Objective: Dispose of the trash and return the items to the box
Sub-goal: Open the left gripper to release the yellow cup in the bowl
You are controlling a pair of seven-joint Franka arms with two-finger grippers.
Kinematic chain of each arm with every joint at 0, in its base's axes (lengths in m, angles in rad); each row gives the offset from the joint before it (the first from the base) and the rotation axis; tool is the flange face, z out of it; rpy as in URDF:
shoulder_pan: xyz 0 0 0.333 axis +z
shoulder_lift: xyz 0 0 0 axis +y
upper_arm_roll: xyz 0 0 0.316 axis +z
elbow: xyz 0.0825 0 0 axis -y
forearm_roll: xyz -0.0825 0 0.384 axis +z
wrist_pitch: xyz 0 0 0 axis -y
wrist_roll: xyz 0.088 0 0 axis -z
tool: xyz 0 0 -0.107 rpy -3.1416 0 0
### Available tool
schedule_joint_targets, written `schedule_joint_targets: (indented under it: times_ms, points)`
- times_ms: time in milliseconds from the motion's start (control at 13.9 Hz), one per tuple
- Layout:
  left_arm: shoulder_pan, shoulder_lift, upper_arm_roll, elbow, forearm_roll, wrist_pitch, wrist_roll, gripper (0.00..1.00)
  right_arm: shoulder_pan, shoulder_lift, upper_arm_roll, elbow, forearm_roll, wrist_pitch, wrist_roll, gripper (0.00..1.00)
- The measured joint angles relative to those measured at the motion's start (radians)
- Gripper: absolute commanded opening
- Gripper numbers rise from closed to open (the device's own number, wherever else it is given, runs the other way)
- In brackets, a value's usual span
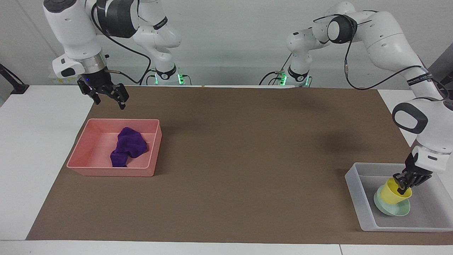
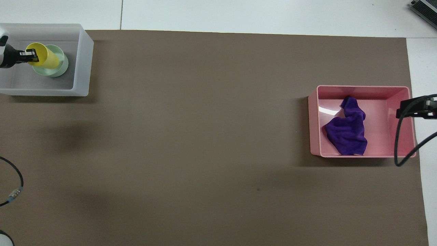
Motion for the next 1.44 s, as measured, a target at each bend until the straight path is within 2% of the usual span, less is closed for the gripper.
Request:
schedule_joint_targets:
  times_ms: [72,144,287,359,503,646,718,790,933,1149,1292,1436]
  points:
    - [0.0,0.004,-0.001,-0.002,0.0,0.018,-0.001,0.0,0.021,0.0,-0.025,0.015,0.008,-0.018,-0.005,1.0]
    - [0.0,0.007,-0.001,-0.009,0.0,0.042,-0.001,0.05,0.031,0.0,-0.038,0.016,0.024,-0.02,-0.007,1.0]
    - [0.0,0.011,-0.001,-0.027,0.0,0.086,-0.001,0.36,0.043,0.002,-0.046,0.012,0.037,-0.019,-0.009,1.0]
    - [0.0,0.012,-0.001,-0.033,0.0,0.096,-0.001,0.46,0.044,0.002,-0.046,0.005,0.037,-0.017,-0.018,1.0]
    - [0.0,0.012,-0.002,-0.034,0.0,0.098,-0.001,0.51,0.044,0.001,-0.05,-0.009,0.032,-0.016,-0.05,1.0]
    - [0.0,0.012,-0.005,-0.033,0.0,0.096,-0.001,0.72,0.049,0.0,-0.05,-0.014,0.011,-0.016,-0.064,1.0]
    - [-0.001,0.012,-0.007,-0.033,0.0,0.096,0.0,0.91,0.054,-0.001,-0.05,-0.014,0.007,-0.016,-0.065,1.0]
    - [-0.002,0.011,-0.008,-0.032,0.001,0.096,0.002,1.0,0.057,-0.002,-0.049,-0.016,0.005,-0.016,-0.065,1.0]
    - [-0.007,0.0,-0.013,-0.028,0.029,0.096,0.012,1.0,0.061,-0.004,-0.048,-0.02,0.004,-0.017,-0.065,1.0]
    - [-0.059,-0.064,-0.02,-0.035,0.067,0.062,0.027,1.0,0.061,-0.007,-0.048,-0.024,0.003,-0.017,-0.065,1.0]
    - [-0.098,-0.143,-0.021,-0.085,0.069,0.03,0.031,1.0,0.061,-0.008,-0.048,-0.026,0.003,-0.017,-0.065,1.0]
    - [-0.135,-0.249,-0.022,-0.185,0.069,0.016,0.032,1.0,0.061,-0.008,-0.048,-0.027,0.003,-0.017,-0.065,1.0]
